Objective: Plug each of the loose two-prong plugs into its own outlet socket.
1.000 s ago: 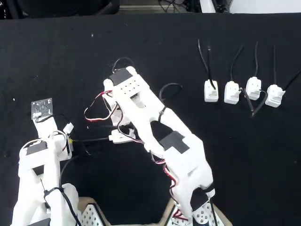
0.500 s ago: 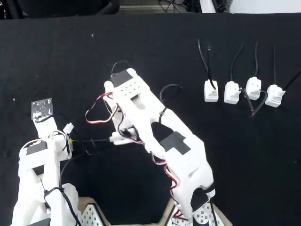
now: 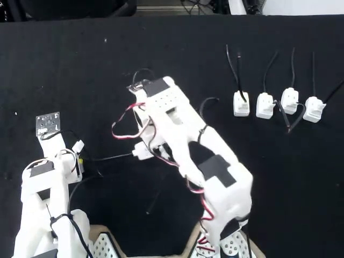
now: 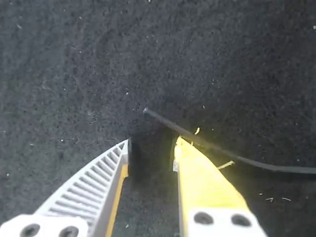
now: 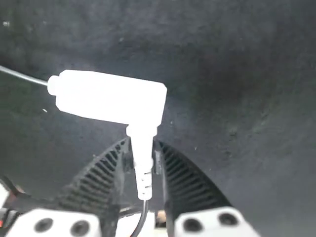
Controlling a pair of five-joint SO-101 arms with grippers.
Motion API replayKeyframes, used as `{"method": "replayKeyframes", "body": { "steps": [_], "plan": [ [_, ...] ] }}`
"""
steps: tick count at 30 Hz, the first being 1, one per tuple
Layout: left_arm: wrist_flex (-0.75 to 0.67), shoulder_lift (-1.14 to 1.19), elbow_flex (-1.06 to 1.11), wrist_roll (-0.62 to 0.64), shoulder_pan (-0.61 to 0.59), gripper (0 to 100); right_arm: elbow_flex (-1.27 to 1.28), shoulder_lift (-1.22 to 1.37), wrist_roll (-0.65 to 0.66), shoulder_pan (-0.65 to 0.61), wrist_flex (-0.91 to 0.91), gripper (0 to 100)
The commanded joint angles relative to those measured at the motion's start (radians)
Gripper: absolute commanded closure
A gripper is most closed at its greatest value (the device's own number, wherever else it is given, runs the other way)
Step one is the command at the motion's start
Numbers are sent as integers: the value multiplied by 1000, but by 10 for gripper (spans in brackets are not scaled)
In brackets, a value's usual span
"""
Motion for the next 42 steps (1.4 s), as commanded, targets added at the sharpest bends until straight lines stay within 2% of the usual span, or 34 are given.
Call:
{"method": "replayKeyframes", "body": {
  "steps": [1, 4, 10, 16, 18, 23, 25, 33, 38, 42],
  "plan": [
    [-11, -14, 2, 9, 13, 841, 124, -111, 130, -2, -130, 983],
    [-11, -14, 2, 9, 13, 841, 196, -111, 264, 5, -216, 967],
    [-11, -14, 2, 9, 13, 841, 203, -162, 313, -3, -236, 753],
    [-11, -14, 2, 9, 13, 841, 216, -302, 465, -3, -235, 760],
    [-11, -14, 2, 9, 13, 841, 248, -335, 614, -3, -235, 760],
    [-11, -14, 2, 9, 13, 841, 377, -395, 1198, -3, -236, 762],
    [-11, -14, 2, 9, 13, 841, 426, -410, 1363, -3, -236, 762],
    [-11, -14, 2, 9, 13, 841, 456, -415, 1387, -3, -359, 762],
    [-11, -14, 2, 9, 13, 841, 499, -415, 1387, -49, -433, 761],
    [-11, -14, 1, 9, 13, 841, 565, -415, 1281, -117, -539, 762]
  ]
}}
